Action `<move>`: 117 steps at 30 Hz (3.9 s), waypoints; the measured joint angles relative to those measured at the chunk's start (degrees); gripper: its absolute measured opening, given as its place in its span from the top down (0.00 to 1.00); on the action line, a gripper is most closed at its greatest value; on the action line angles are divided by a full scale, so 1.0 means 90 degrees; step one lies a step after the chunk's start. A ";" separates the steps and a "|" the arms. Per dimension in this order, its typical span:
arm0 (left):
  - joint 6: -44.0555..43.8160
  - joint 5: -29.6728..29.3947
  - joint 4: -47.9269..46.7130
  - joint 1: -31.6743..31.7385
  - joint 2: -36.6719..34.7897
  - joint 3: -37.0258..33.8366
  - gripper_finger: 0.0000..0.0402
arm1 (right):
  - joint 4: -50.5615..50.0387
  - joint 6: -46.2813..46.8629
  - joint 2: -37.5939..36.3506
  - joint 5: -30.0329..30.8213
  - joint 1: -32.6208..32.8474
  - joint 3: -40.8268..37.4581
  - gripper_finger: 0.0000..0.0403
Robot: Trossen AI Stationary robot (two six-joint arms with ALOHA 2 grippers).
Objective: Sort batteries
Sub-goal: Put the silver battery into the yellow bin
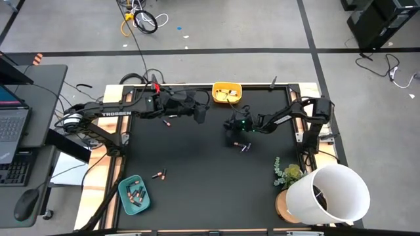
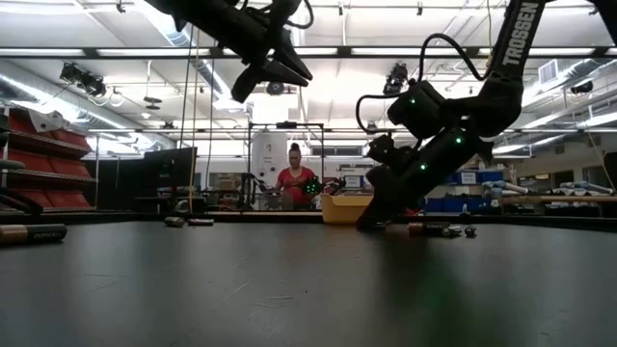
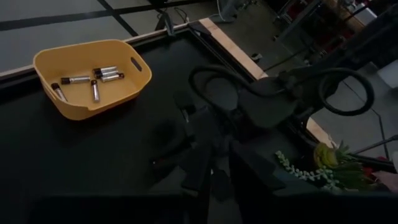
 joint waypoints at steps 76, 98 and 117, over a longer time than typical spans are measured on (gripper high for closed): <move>-0.1158 -0.1897 -0.1938 0.0032 0.4688 0.2965 0.52 | -0.3573 0.2088 -0.5931 0.0739 0.1559 -0.0053 1.00; 0.0807 -0.1364 -0.2688 -0.0058 0.5144 0.2997 0.93 | -0.3380 0.1961 -0.6008 0.0654 0.1537 -0.0046 1.00; 0.1664 0.0242 -0.2624 0.0002 0.3953 0.3075 0.93 | -0.3286 0.1986 -0.6008 0.0834 0.1306 -0.0046 1.00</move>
